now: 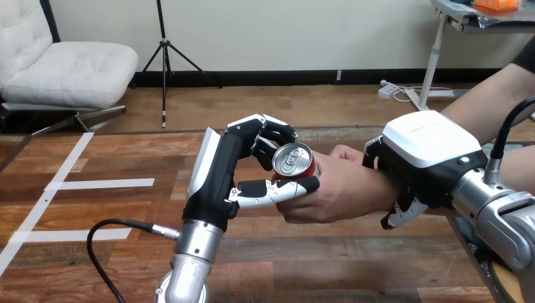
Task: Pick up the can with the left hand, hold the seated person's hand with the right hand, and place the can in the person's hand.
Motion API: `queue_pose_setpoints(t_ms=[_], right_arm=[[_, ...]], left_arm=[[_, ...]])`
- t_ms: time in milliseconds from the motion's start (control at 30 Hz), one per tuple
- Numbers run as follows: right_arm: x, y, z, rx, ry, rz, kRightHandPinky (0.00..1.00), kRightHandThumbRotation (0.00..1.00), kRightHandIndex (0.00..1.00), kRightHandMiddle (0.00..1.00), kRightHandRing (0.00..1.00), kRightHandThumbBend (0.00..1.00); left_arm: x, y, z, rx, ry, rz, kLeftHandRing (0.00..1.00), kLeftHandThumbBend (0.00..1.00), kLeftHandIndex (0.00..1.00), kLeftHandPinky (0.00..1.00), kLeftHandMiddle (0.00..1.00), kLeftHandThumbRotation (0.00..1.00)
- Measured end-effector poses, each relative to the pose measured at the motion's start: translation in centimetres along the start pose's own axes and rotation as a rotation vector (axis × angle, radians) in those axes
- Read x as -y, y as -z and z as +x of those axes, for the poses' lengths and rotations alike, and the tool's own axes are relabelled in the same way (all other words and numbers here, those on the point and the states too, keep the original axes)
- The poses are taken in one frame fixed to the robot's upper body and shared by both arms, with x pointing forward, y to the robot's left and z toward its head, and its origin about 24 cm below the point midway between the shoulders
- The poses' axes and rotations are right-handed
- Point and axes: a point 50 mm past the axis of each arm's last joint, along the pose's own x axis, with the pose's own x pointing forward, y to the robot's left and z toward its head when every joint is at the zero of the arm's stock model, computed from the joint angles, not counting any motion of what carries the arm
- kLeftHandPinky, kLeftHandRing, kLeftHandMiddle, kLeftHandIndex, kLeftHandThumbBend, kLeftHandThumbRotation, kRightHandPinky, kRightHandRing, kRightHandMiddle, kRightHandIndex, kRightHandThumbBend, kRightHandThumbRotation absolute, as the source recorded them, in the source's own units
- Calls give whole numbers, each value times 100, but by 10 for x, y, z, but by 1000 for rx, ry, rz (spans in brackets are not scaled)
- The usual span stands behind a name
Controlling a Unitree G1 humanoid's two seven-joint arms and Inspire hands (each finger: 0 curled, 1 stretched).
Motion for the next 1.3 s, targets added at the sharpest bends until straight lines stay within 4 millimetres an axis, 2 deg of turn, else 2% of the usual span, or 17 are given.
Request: queue_pose_setpoints(t_ms=[1300], right_arm=[[0,0,0,3,18,-7,65,0,72,72,70,87]], left_arm=[[-2,1,-1,-2,17,6,41,69,55,37,48,0]])
